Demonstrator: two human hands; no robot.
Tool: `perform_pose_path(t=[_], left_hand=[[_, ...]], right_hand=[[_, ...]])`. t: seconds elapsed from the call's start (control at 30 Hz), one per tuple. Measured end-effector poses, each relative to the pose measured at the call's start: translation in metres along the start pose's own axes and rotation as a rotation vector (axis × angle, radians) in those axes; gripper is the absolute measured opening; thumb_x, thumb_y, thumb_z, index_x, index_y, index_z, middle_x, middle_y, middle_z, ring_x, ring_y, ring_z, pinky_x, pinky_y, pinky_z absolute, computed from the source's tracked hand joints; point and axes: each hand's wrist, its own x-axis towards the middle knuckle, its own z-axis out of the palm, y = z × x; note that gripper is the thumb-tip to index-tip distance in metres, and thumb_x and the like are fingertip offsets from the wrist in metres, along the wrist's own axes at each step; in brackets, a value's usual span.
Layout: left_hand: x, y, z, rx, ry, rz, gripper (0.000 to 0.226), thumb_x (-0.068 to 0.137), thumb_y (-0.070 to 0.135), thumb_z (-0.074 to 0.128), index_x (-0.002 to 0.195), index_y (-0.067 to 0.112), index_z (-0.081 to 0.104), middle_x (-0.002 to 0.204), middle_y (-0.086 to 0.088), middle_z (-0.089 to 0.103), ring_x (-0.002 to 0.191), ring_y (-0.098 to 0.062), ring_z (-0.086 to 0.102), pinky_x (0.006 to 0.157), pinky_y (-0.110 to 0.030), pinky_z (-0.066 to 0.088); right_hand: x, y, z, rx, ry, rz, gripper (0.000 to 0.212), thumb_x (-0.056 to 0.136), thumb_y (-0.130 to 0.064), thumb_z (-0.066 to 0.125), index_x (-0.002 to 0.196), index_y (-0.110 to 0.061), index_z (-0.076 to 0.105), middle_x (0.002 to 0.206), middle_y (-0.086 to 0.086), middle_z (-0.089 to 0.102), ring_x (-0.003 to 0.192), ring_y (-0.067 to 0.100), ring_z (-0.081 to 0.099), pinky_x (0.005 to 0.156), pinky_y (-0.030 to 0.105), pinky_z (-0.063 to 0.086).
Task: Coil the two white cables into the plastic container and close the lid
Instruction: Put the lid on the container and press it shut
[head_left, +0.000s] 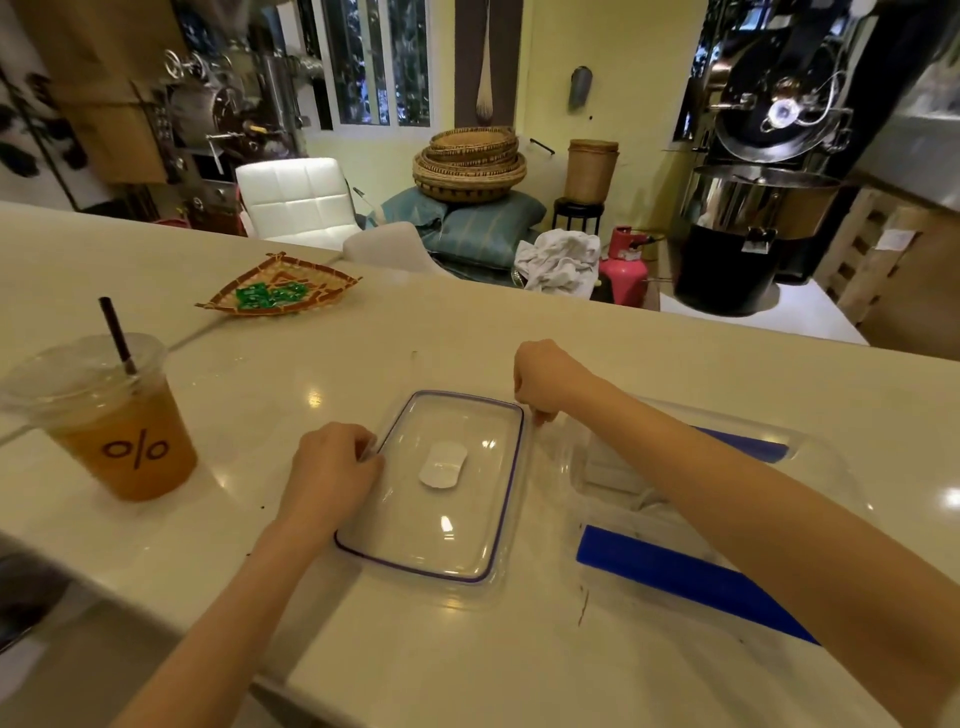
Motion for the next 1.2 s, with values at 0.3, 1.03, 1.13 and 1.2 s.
perform_pose_path(t=[0.3,1.03,1.13,1.2], left_hand=[[0.012,0.060,-0.033,-0.361,0.252,0.178,0.034,0.084,0.007,0.061,0.118,0.005,0.060,0.084,-0.005,0.066,0.076,-0.025,0.067,0.072,-0.033,0.055],[-0.044,0.159,0.062,0.031,-0.019,1.453,0.027,0.083,0.027,0.053,0.103,0.019,0.071,0.098,-0.011,0.072,0.084,-0.021,0.069,0.071,-0.028,0.058],[-0.048,0.157,0.067,0.002,-0.085,1.450,0.027,0.084,0.029,0.052,0.102,0.021,0.071,0.101,-0.007,0.073,0.089,-0.021,0.069,0.075,-0.031,0.058],[-0.051,0.155,0.069,-0.009,-0.116,1.446,0.027,0.084,0.030,0.052,0.101,0.022,0.071,0.102,-0.003,0.073,0.092,-0.020,0.068,0.078,-0.031,0.057]], right_hand=[[-0.030,0.023,-0.040,0.437,0.536,-0.056,0.021,0.089,-0.001,0.050,0.084,0.011,0.066,0.077,0.022,0.068,0.058,0.029,0.068,0.068,0.038,0.058],[-0.169,0.164,-0.042,1.373,0.601,0.468,0.031,0.078,-0.008,0.067,0.109,-0.004,0.063,0.105,0.015,0.066,0.087,0.020,0.064,0.073,0.024,0.053],[-0.178,0.166,-0.035,1.196,0.621,0.477,0.033,0.079,-0.012,0.067,0.111,-0.007,0.064,0.110,0.010,0.065,0.096,0.020,0.061,0.080,0.029,0.047],[-0.182,0.163,-0.029,1.177,0.626,0.458,0.034,0.081,-0.014,0.065,0.114,-0.008,0.062,0.112,0.008,0.064,0.098,0.021,0.062,0.081,0.030,0.050]])
